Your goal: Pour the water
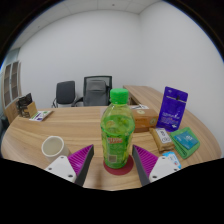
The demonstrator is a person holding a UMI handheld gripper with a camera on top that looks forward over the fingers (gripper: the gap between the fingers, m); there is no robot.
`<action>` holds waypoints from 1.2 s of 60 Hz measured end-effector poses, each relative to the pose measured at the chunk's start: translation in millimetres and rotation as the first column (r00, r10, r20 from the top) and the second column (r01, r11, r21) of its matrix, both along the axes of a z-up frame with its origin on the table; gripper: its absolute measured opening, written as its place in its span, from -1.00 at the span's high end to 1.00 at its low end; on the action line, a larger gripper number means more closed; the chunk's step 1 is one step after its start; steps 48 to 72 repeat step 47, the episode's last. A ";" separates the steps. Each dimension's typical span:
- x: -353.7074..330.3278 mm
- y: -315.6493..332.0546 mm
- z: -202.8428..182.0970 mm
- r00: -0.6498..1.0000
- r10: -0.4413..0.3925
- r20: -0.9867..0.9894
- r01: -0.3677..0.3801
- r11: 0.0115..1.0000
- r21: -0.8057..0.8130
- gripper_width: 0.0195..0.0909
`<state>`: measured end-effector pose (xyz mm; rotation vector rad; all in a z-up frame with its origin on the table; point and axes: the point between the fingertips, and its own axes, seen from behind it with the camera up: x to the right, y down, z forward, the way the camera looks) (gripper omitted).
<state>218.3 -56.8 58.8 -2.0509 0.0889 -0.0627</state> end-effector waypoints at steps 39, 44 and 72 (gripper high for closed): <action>-79.4 -127.7 151.3 1.000 -0.013 -0.013 0.014 0.992 0.123 -0.65; -80.4 -130.7 158.9 1.000 -0.010 0.000 0.010 0.991 0.133 -0.65; -79.0 -131.9 161.4 1.000 -0.014 0.005 0.013 0.991 0.133 -0.65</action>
